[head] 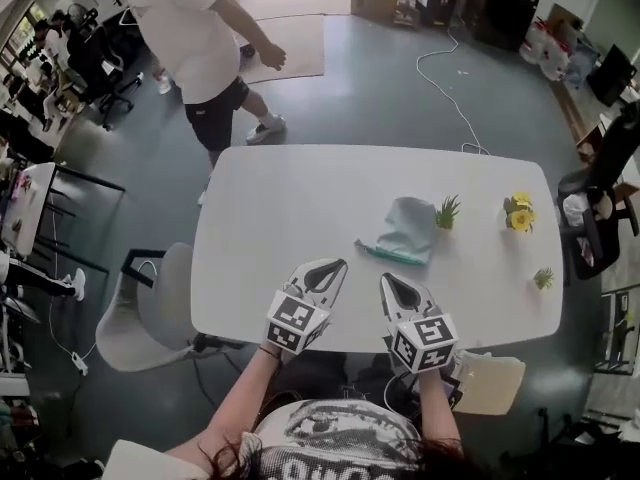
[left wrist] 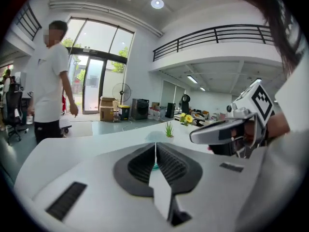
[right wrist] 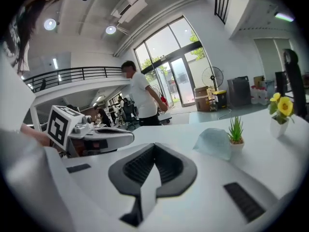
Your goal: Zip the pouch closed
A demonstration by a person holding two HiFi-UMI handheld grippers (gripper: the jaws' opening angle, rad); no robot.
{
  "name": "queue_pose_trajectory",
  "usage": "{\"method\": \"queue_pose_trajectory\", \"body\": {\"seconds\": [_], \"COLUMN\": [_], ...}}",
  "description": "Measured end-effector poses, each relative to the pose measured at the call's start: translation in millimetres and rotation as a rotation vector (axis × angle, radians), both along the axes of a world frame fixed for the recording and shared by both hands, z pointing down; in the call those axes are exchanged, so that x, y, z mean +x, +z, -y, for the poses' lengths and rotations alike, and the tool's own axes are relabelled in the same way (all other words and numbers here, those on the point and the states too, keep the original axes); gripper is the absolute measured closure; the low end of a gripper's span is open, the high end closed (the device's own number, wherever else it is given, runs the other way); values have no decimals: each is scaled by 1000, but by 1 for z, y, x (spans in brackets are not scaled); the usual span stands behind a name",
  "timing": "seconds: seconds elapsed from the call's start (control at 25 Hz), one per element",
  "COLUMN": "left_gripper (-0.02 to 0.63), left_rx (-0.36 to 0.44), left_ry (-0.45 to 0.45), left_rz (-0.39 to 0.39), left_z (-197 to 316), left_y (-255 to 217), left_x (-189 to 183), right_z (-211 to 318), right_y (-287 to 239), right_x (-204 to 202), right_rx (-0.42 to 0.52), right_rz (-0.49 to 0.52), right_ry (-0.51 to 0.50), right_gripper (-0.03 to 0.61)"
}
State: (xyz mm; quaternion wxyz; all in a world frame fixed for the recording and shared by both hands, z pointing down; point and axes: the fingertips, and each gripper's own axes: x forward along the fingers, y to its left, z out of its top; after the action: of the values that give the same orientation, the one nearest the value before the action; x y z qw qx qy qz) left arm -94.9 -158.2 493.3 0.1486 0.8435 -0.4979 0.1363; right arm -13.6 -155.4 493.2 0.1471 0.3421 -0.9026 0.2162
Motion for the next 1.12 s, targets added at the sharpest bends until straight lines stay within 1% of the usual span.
{"method": "queue_pose_trajectory", "body": {"seconds": [0.2, 0.44, 0.48, 0.52, 0.56, 0.64, 0.68, 0.72, 0.8, 0.84, 0.88, 0.96, 1.0, 1.12], "left_gripper": [597, 591, 569, 513, 494, 494, 494, 483, 421, 407, 417, 499, 525, 537], "left_rx": [-54, -138, -154, -168, -179, -199, -215, -239, -304, -330, -343, -344, -345, -370], "left_ry": [164, 332, 369, 405, 435, 476, 492, 510, 539, 542, 537, 525, 530, 611], "left_rz": [1, 103, 118, 135, 152, 170, 162, 137, 60, 30, 15, 11, 11, 20], "left_z": [33, 63, 65, 67, 69, 74, 78, 81, 87, 91, 96, 107, 110, 105], "left_y": [43, 95, 103, 111, 118, 129, 134, 138, 146, 149, 151, 153, 153, 154], "left_x": [-1, -1, 1, 3, 5, 7, 9, 10, 15, 16, 16, 17, 18, 24], "right_z": [6, 11, 12, 12, 12, 13, 14, 15, 17, 17, 17, 18, 18, 17], "right_y": [33, 71, 76, 80, 83, 87, 89, 91, 95, 97, 100, 104, 105, 107], "right_x": [-14, -25, -26, -28, -29, -31, -32, -32, -32, -31, -30, -26, -24, -20], "right_rx": [-59, -144, -157, -170, -183, -208, -218, -225, -238, -245, -252, -265, -271, -281], "right_rz": [-25, -89, -95, -97, -95, -83, -78, -77, -80, -82, -84, -84, -83, -81], "right_ry": [9, -1, -3, -2, 2, 17, 24, 30, 37, 42, 49, 65, 74, 90], "right_gripper": [572, 571, 569, 569, 569, 569, 569, 569, 571, 571, 571, 571, 571, 572]}}
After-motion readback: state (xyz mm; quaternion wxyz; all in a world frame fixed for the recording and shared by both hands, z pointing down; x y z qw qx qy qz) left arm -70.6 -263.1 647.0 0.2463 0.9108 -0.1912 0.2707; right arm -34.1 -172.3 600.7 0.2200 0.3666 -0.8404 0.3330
